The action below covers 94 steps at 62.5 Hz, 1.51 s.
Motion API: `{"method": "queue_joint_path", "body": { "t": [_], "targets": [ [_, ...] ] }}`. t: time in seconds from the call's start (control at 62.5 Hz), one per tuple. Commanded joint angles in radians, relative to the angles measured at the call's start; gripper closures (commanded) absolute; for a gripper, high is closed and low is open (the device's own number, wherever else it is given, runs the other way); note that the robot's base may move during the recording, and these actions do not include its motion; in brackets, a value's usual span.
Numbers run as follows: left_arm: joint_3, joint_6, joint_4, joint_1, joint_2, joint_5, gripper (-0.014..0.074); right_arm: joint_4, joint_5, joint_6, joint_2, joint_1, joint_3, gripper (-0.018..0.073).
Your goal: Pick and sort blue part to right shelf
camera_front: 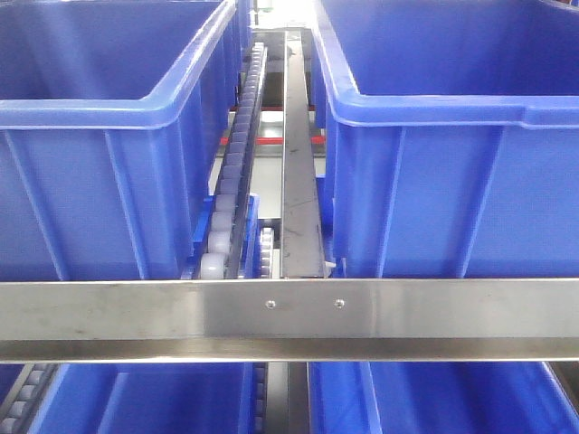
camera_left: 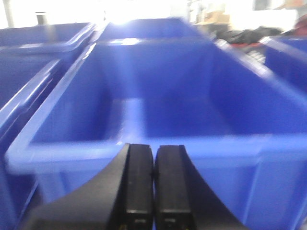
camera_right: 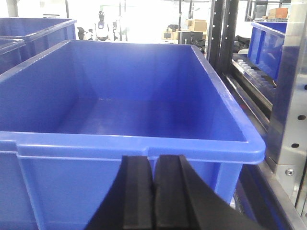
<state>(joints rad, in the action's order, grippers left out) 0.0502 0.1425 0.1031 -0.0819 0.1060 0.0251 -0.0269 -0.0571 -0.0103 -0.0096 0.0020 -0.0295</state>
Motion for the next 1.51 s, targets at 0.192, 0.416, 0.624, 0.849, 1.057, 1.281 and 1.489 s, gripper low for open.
{"method": "queue_joint_path", "body": {
  "t": [0.192,0.416,0.624,0.849,1.057,1.281,1.489],
  "targets": [
    [-0.081,-0.025,-0.047,0.009,-0.113,0.074,0.0462,0.011,-0.091,-0.003,-0.022,-0.005,0.02,0.0503],
    [-0.081,-0.025,-0.047,0.013,-0.135,0.065,0.0462,0.011,-0.091,-0.003,-0.022,-0.005,0.02,0.0503],
    [-0.081,-0.025,-0.047,0.013,-0.135,0.065,0.0462,0.011,-0.091,-0.003,-0.022,-0.005,0.02,0.0503],
    [-0.081,-0.025,-0.047,0.013,-0.135,0.065,0.0462,0.011,-0.091,-0.003,-0.022,-0.005,0.02,0.0503],
    [-0.081,-0.025,-0.047,0.013,-0.135,0.065,0.0462,0.011,-0.091,-0.003,-0.022,-0.005,0.02,0.0503],
    [-0.081,-0.025,-0.047,0.013,-0.135,0.065,0.0462,0.011,-0.091,-0.003,-0.022,-0.005,0.02,0.0503],
    [-0.081,-0.025,-0.047,0.013,-0.135,0.065,0.0462,0.011,-0.091,-0.003,-0.022,-0.005,0.02,0.0503]
  ]
}}
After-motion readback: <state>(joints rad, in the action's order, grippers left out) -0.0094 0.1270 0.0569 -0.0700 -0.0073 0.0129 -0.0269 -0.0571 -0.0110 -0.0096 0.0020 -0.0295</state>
